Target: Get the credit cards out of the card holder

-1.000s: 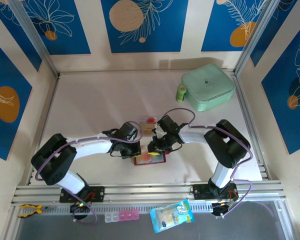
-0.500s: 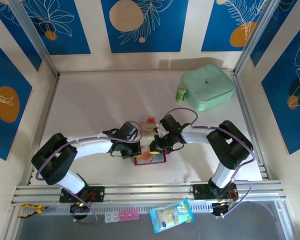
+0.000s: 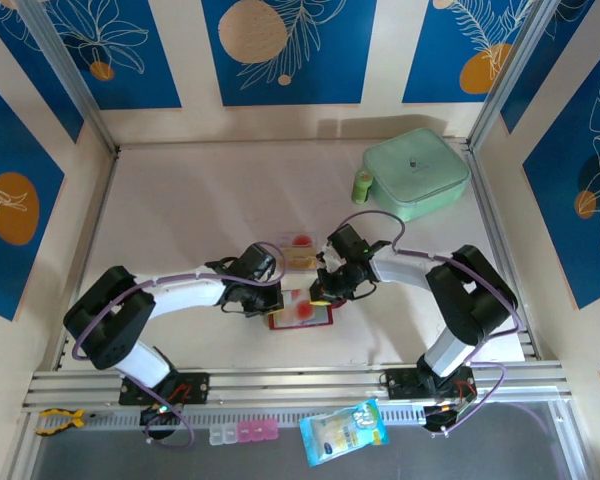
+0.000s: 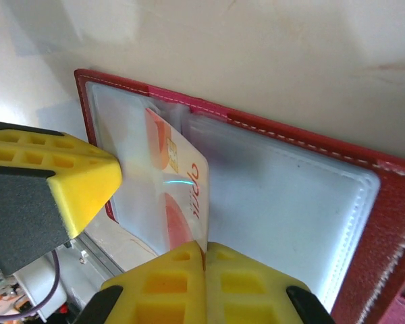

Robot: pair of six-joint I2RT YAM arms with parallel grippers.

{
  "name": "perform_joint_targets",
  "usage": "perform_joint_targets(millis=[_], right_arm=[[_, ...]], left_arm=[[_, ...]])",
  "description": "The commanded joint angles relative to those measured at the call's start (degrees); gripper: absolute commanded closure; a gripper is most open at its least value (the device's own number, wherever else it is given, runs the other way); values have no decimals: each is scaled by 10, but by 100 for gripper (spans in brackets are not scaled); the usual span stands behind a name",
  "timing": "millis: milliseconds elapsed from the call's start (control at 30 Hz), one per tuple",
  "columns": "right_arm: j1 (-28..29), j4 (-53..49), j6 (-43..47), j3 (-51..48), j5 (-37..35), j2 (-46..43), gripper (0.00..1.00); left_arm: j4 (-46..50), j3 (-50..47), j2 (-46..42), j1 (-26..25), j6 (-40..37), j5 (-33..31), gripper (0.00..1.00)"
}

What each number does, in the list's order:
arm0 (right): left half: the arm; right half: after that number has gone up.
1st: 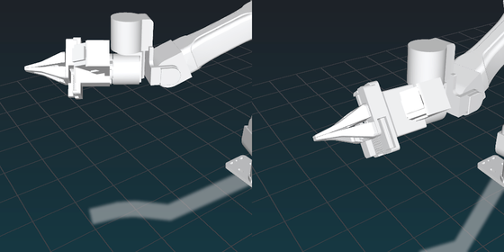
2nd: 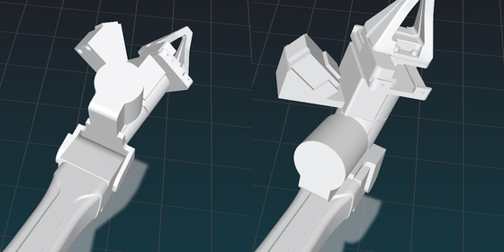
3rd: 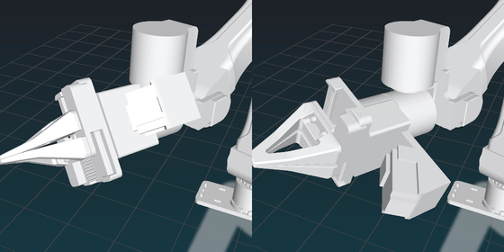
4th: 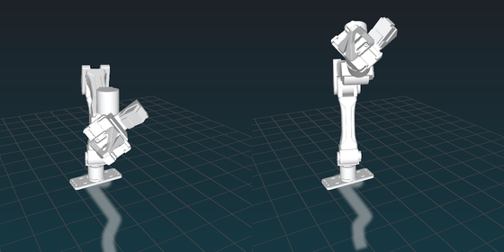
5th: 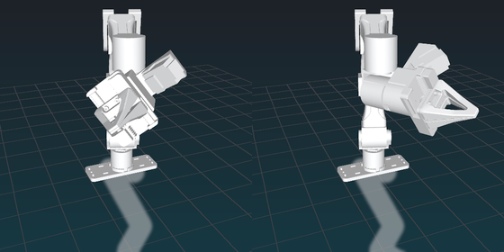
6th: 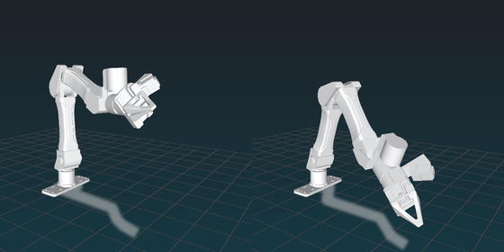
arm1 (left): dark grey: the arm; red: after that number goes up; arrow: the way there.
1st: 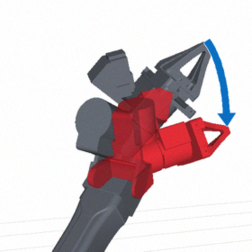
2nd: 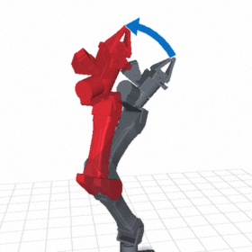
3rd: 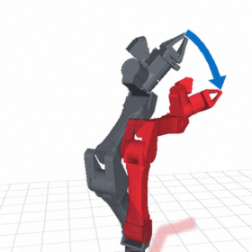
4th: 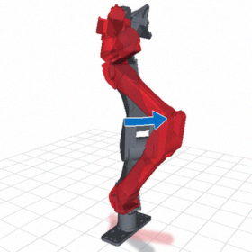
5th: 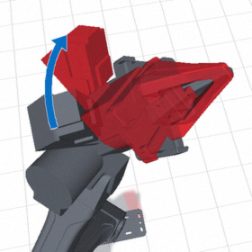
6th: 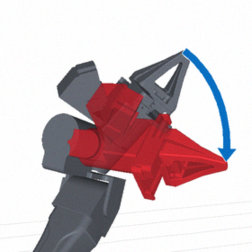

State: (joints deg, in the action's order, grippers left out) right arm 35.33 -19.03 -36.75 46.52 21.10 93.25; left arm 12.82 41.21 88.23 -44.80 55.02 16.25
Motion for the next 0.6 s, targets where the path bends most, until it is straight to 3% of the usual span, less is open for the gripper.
perform_joint_targets(millis=[0, 567], right_arm=[[-2, -66, 26, 20, -29, -16, 95], [31, -147, 34, 77, -84, -9, 96]], left_arm=[[30, -10, 7, -3, -4, -5, 100], [22, -12, 4, -4, -5, -4, 100]])
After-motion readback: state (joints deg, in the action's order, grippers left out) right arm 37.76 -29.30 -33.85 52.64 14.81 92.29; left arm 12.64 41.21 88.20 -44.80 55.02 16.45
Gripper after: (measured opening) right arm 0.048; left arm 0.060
